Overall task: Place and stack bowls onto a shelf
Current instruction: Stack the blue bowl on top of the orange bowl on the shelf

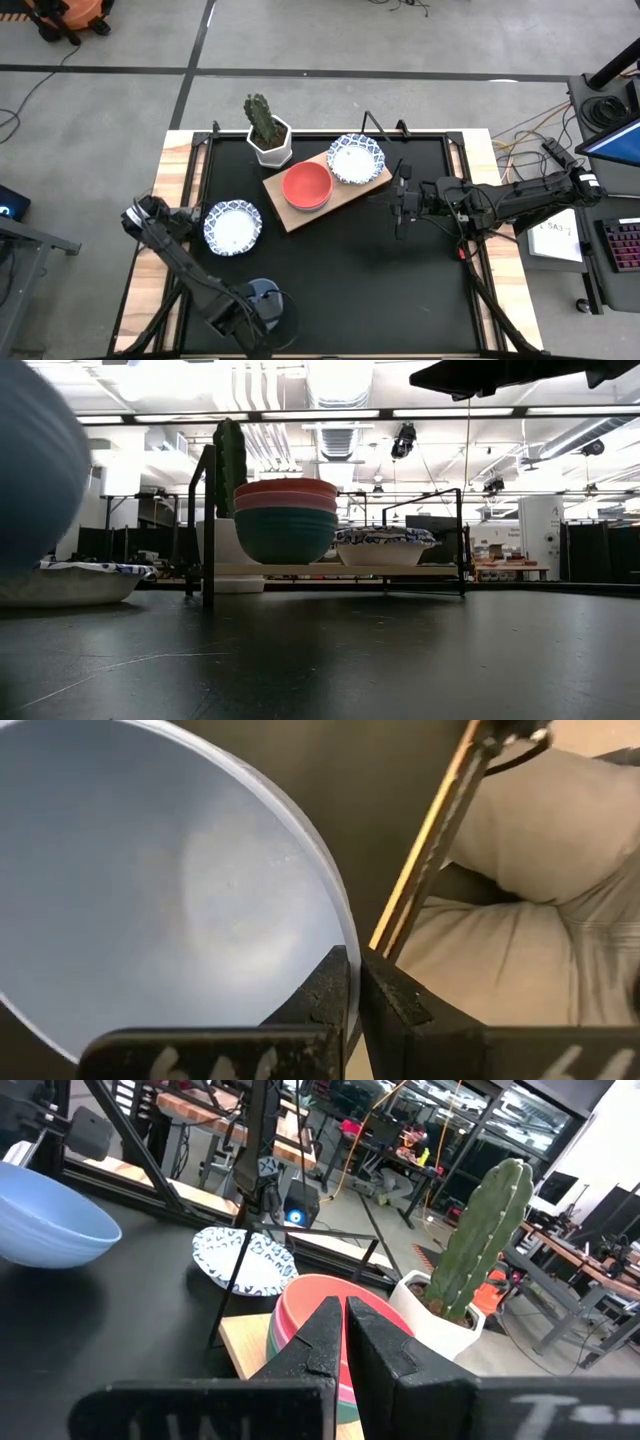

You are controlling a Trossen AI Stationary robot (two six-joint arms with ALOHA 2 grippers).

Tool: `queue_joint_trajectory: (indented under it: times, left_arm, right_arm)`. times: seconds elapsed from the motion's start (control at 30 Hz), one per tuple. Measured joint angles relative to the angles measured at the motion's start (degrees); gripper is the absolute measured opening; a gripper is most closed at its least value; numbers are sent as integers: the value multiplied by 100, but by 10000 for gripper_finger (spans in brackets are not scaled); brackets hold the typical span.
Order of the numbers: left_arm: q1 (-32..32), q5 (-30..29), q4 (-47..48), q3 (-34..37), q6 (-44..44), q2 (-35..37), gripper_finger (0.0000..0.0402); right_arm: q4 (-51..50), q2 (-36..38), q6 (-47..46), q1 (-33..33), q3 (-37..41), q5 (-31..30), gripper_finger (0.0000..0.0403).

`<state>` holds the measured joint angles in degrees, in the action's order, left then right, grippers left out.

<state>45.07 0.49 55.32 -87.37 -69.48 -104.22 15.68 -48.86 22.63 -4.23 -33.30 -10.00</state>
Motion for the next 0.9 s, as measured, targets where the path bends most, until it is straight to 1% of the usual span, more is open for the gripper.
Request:
queue_joint_trajectory:
  times: [0.2,0.27,0.4,0.5,0.6,0.67,0.8,0.9]
  left_arm:
    - [-197,-2,-383,-1,474,2,0]
    - [-253,16,-331,-64,587,2,0]
    - [-316,7,-246,-447,860,9,0]
    - [-349,-293,-75,-791,1109,11,0]
    - [-384,-729,240,-1141,1446,11,0]
    - [-451,-854,553,-1385,1642,13,0]
    - [-682,-918,1270,-1966,2065,15,0]
    - [-875,-1302,1840,-2367,2614,17,0]
  right_arm:
    - [-4,0,4,0,0,0,9]
    - [-7,0,4,0,0,0,9]
    - [-20,0,7,0,0,0,9]
    - [-35,0,11,0,0,0,9]
    - [-37,0,11,1,0,0,9]
    - [-39,0,11,0,0,0,9]
    - [-39,0,7,0,0,0,9]
    - [-39,0,7,1,0,0,9]
